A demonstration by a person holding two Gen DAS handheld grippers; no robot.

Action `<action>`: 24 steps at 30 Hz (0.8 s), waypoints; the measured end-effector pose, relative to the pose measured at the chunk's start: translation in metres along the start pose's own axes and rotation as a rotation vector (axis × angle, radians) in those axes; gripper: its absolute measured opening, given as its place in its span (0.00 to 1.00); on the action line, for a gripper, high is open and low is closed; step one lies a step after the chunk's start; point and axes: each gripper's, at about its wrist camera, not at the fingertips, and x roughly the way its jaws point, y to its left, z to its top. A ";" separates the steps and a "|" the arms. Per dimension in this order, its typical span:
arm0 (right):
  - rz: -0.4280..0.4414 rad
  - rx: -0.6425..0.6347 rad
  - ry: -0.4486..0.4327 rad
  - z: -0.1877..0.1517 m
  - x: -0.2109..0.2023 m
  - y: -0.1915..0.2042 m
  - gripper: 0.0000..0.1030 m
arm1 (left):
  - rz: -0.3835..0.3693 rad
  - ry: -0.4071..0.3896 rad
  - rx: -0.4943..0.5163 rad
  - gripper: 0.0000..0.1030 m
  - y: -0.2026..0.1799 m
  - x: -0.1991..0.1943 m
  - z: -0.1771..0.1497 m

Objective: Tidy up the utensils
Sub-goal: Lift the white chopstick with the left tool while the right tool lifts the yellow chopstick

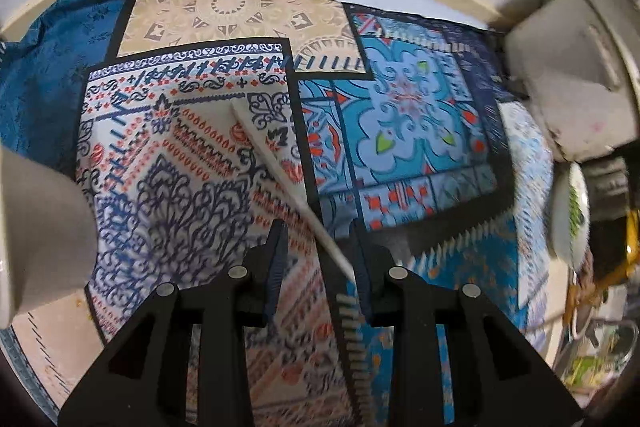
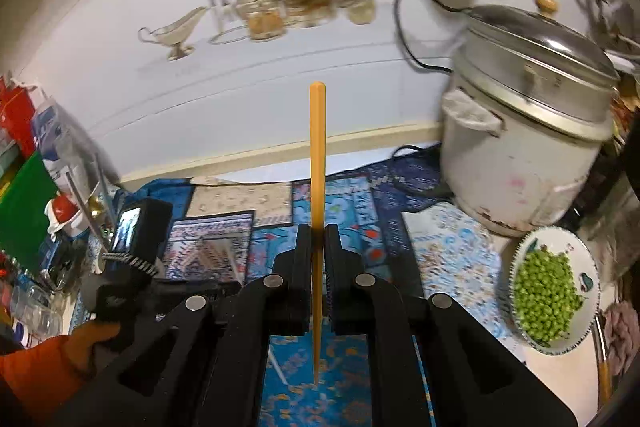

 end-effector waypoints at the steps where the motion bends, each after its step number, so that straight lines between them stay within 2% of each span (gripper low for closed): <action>1: 0.001 0.006 -0.001 0.000 -0.001 -0.005 0.06 | 0.015 0.002 -0.004 0.29 -0.002 0.003 0.002; 8: 0.017 0.017 -0.011 0.003 -0.003 -0.025 0.05 | 0.130 -0.008 -0.015 0.23 -0.014 0.022 0.007; 15: 0.050 0.000 -0.018 0.008 -0.001 -0.029 0.05 | 0.157 -0.024 -0.050 0.16 -0.017 0.029 0.012; 17: 0.058 -0.004 -0.020 0.009 0.000 -0.029 0.05 | 0.178 -0.032 -0.035 0.10 -0.018 0.030 0.013; 21: 0.076 -0.011 -0.024 0.012 0.001 -0.028 0.06 | 0.221 -0.049 0.070 0.08 -0.028 0.034 0.015; 24: 0.090 -0.015 -0.027 0.014 0.001 -0.026 0.05 | 0.215 -0.051 0.096 0.07 -0.028 0.034 0.014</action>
